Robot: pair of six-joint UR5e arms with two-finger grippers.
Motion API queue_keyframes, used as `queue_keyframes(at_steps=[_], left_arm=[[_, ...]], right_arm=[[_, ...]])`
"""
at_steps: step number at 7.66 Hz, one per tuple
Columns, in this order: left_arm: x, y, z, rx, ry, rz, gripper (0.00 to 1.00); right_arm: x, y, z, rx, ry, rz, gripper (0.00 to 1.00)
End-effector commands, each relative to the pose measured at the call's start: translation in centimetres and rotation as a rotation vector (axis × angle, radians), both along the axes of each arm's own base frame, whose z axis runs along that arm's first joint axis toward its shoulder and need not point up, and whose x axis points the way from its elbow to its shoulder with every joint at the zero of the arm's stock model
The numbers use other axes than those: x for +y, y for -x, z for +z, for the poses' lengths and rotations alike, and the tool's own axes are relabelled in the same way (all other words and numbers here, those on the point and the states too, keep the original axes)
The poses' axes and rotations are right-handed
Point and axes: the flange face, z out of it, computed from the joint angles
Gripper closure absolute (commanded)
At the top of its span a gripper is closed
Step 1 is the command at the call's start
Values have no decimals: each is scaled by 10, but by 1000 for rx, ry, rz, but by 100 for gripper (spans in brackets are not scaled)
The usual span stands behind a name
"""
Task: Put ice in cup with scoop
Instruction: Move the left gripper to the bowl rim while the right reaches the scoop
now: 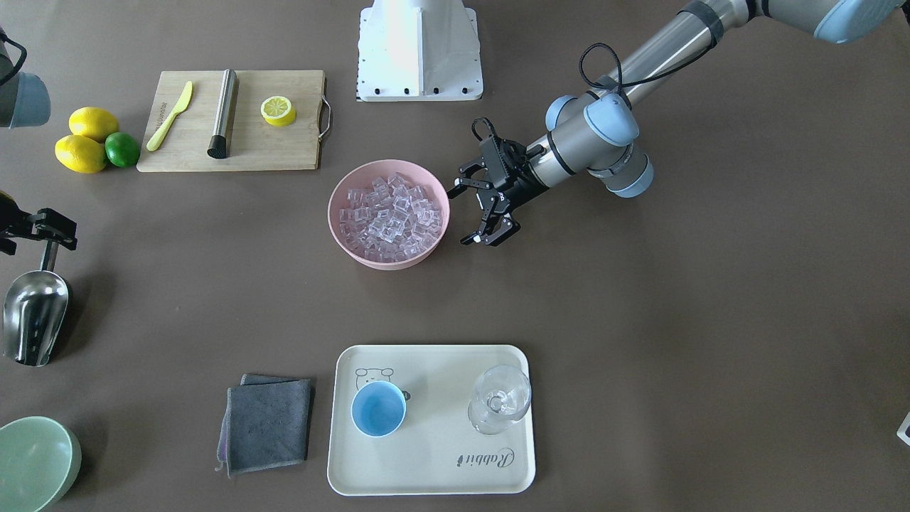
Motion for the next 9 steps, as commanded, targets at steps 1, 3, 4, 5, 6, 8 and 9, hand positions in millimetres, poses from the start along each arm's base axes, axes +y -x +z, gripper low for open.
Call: queue_keyframes(at_steps=[1, 3, 4, 5, 6, 8, 9], left_arm=[[5, -14, 3, -19, 8, 14, 2], [15, -24, -1, -18, 7, 36, 2], [19, -33, -3, -19, 6, 51, 2], [20, -36, -5, -17, 2, 62, 2], [21, -36, -5, -18, -4, 68, 2], [21, -37, -5, -28, -72, 67, 2], [20, -36, -4, -30, -70, 65, 2]], right_arm=[[-4, 9, 12, 10, 20, -13, 0], [-4, 9, 17, 16, 30, -13, 24], [-7, 12, 17, 15, 32, -13, 27], [-8, 13, 15, 11, 29, -13, 49], [-8, 12, 12, 8, 26, -11, 84], [-8, 13, 8, 4, 0, -36, 100], [-4, 11, 7, -9, -13, -59, 100]])
